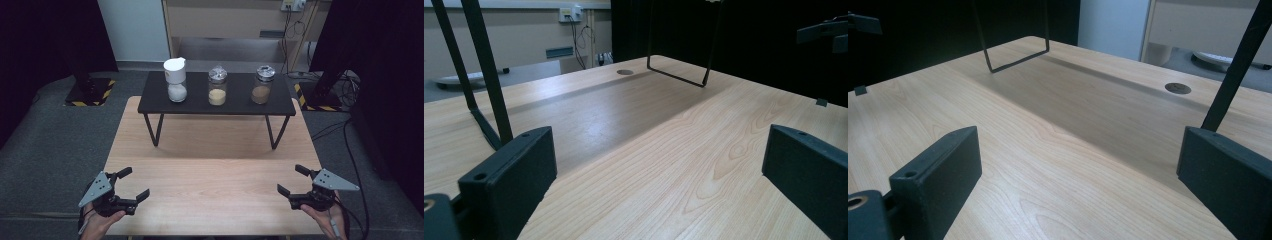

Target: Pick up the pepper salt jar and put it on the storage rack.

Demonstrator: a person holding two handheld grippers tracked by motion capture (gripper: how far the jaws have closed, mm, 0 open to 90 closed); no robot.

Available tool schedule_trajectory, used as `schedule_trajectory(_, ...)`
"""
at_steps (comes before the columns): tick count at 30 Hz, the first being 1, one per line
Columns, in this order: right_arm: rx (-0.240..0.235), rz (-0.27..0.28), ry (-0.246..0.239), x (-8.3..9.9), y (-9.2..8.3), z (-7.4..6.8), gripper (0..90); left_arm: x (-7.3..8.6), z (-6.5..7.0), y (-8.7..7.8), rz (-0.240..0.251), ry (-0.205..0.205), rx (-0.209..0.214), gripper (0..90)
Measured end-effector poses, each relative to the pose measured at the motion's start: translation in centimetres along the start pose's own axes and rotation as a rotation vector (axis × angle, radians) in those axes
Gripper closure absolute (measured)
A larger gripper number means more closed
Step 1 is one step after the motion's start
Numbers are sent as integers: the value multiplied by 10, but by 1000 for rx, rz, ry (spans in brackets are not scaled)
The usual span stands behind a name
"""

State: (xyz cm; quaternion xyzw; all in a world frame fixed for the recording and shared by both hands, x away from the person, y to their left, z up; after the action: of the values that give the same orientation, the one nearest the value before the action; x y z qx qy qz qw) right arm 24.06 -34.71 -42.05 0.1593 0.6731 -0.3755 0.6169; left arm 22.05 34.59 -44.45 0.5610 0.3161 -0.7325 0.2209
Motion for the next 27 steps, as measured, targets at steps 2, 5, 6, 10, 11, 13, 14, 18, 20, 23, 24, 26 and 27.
schedule_trajectory(2,0,-3,1,1,0,-1,47,0,0,0,0,1,1,0)
schedule_trajectory(5,-3,-8,-2,3,2,-1,47,0,0,0,-1,4,2,0)
schedule_trajectory(6,-3,-7,-3,3,2,-1,47,0,0,0,0,4,3,0)
schedule_trajectory(10,0,-3,-3,4,2,0,48,0,0,0,1,4,4,0)
schedule_trajectory(11,-1,-4,-1,4,2,0,48,0,0,0,1,5,4,0)
schedule_trajectory(13,-1,-5,-2,5,2,0,49,0,0,0,2,4,5,0)
schedule_trajectory(14,-1,-5,-1,5,2,0,48,0,0,0,2,5,6,0)
schedule_trajectory(18,-4,1,-3,6,2,0,49,0,0,0,4,5,11,0)
schedule_trajectory(20,-6,2,-5,6,2,0,50,0,0,1,5,6,14,0)
schedule_trajectory(23,-11,1,-9,6,2,0,51,0,0,1,4,7,16,0)
schedule_trajectory(24,-12,0,-9,6,3,1,51,0,0,1,5,7,17,0)
schedule_trajectory(26,-11,-1,-8,7,3,1,51,1,0,1,5,7,16,0)
schedule_trajectory(27,-11,0,-7,7,3,1,51,1,0,1,5,6,16,0)
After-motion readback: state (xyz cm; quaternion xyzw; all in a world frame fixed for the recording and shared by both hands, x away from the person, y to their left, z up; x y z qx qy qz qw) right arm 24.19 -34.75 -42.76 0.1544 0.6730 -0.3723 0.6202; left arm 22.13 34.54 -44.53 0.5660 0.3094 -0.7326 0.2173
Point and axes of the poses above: each handheld gripper's, and its own axes: y roughly forward along the jaws, x roughly out of its underside, z roughly to its right, the point moved 6 cm from there along y, roughly forward along the jaws, and after that the axes turned 6 degrees about -y, right-handed, at the moved point
